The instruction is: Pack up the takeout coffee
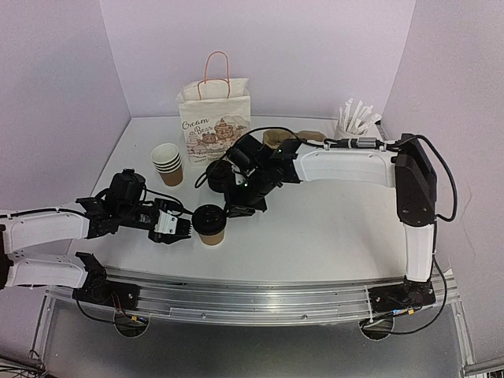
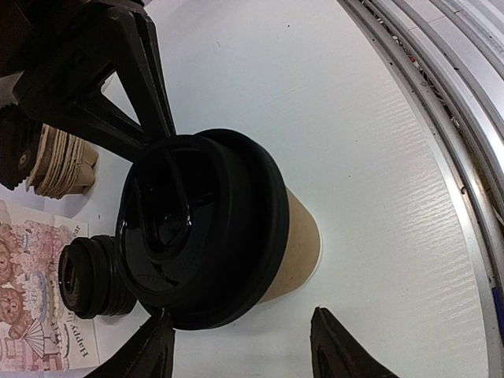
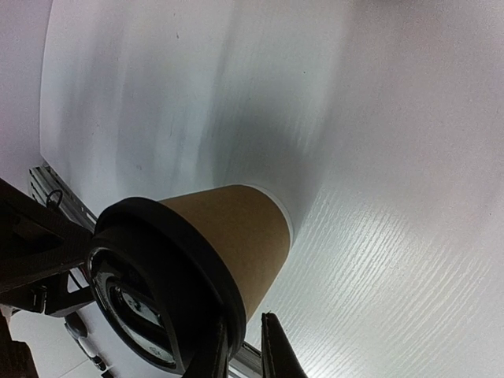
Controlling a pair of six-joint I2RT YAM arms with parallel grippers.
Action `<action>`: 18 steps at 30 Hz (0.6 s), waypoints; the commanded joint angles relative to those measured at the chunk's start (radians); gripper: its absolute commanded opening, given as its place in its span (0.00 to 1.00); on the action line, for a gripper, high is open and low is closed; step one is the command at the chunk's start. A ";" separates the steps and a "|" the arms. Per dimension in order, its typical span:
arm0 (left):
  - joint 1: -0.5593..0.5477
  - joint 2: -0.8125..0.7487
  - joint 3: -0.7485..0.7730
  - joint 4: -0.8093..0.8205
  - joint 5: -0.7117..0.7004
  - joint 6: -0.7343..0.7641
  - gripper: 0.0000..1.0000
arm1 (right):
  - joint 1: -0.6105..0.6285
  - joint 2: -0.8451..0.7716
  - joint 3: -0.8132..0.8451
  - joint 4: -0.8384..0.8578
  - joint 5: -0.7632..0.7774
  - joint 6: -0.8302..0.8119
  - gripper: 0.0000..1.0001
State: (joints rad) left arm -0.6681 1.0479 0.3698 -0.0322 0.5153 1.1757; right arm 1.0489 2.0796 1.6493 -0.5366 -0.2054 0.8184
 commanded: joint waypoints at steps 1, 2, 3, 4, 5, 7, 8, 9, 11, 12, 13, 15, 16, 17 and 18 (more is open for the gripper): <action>-0.002 0.009 0.003 0.008 0.050 0.026 0.57 | 0.002 0.022 0.031 0.000 0.012 -0.007 0.13; -0.002 0.003 0.001 -0.006 0.061 0.029 0.56 | 0.002 0.023 0.032 0.000 0.012 -0.006 0.13; -0.002 -0.004 -0.001 -0.027 0.078 0.038 0.55 | 0.003 0.025 0.032 0.000 0.012 -0.006 0.13; -0.002 -0.015 -0.006 -0.051 0.093 0.048 0.55 | 0.002 0.026 0.033 -0.001 0.012 -0.005 0.13; -0.002 -0.024 -0.016 -0.065 0.103 0.063 0.55 | 0.002 0.027 0.036 -0.001 0.012 -0.005 0.13; -0.002 -0.042 -0.036 -0.075 0.114 0.094 0.54 | 0.002 0.028 0.037 0.000 0.012 -0.004 0.13; -0.002 -0.046 -0.048 -0.079 0.115 0.112 0.53 | 0.002 0.029 0.038 0.000 0.012 -0.003 0.13; -0.002 -0.045 -0.058 -0.085 0.113 0.132 0.53 | 0.002 0.031 0.038 0.000 0.011 -0.002 0.13; -0.002 -0.035 -0.071 -0.090 0.105 0.160 0.53 | 0.003 0.035 0.038 0.000 0.007 0.000 0.13; -0.002 -0.027 -0.073 -0.090 0.099 0.166 0.53 | 0.002 0.038 0.038 0.000 0.004 0.001 0.13; -0.002 -0.017 -0.074 -0.088 0.093 0.168 0.53 | 0.002 0.040 0.037 0.000 0.002 0.002 0.13; -0.002 -0.007 -0.071 -0.061 0.080 0.147 0.53 | 0.003 0.041 0.038 -0.001 0.001 0.002 0.12; -0.002 -0.006 -0.067 -0.048 0.076 0.130 0.53 | 0.002 0.039 0.041 -0.001 0.001 0.001 0.12; -0.002 -0.009 -0.057 -0.044 0.071 0.115 0.54 | 0.002 0.037 0.044 -0.001 0.002 -0.001 0.12; -0.002 -0.014 -0.045 -0.047 0.066 0.100 0.54 | 0.001 0.036 0.047 -0.001 0.003 -0.004 0.12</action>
State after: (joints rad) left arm -0.6666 1.0158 0.3302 -0.0332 0.5903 1.3090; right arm 1.0465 2.0872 1.6609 -0.5401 -0.2089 0.8154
